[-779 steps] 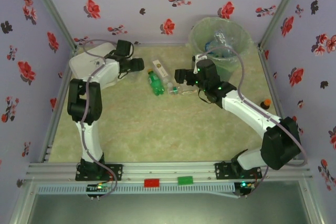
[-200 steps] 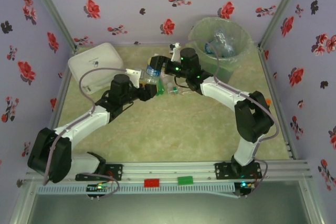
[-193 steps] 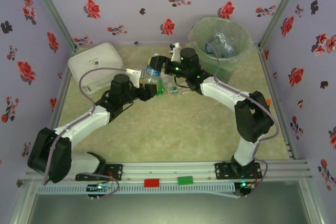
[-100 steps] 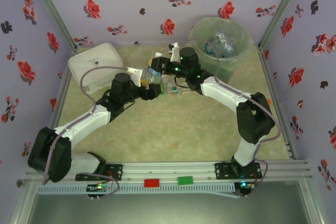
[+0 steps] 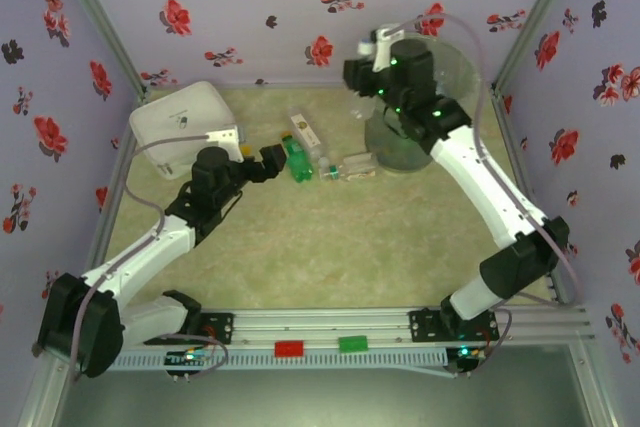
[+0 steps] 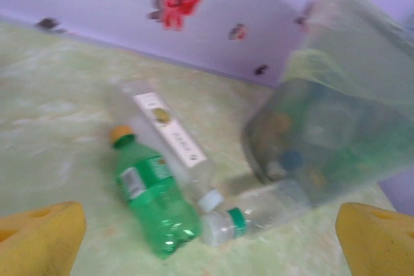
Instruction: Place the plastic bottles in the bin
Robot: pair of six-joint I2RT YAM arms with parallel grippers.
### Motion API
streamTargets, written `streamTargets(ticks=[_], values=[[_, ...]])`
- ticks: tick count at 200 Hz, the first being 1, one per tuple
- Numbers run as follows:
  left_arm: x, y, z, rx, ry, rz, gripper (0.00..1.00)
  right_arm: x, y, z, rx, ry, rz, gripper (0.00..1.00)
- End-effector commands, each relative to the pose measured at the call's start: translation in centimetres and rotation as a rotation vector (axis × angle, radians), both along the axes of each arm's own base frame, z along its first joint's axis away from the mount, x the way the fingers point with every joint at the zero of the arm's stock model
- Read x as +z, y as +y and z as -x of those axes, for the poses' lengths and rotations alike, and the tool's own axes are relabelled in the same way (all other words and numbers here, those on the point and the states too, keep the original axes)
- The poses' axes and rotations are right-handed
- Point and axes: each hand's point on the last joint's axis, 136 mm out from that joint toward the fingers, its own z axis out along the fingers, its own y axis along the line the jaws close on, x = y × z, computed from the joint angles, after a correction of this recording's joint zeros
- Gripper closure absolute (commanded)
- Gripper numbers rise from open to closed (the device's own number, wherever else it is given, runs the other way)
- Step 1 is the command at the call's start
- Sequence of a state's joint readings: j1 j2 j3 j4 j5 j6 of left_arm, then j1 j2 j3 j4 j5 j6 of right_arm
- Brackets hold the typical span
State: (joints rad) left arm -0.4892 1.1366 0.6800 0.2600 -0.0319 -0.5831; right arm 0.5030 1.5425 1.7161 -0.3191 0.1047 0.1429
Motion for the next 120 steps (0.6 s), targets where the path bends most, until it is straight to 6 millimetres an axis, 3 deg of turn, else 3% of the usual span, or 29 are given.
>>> streamTargets(ticks=[1,29,49,86,120], values=[[-3.1,3.6,-1.1,0.196,0.119,0.04,0.0,1.9,-6.1,-1.0,-0.244,-0.066,0.194,0.55],[-5.0,3.8,-1.2,0.206,0.178,0.057,0.0,3.1,-9.5,-2.6,-0.43,-0.106,0.368,0.56],[-5.5,3.5,-1.1,0.191,0.19,0.055,0.0,2.1,-9.8,-3.8,-0.467,-0.077,0.462,0.55],[-6.1,3.6,-1.0,0.182,0.207,0.033,0.0,-1.7,-8.0,-6.3,-0.408,0.008,0.54,0.54],[-6.2,3.4,-0.8,0.166,0.216,0.028,0.0,-5.5,-8.1,-8.4,-0.428,0.132,0.691,0.54]])
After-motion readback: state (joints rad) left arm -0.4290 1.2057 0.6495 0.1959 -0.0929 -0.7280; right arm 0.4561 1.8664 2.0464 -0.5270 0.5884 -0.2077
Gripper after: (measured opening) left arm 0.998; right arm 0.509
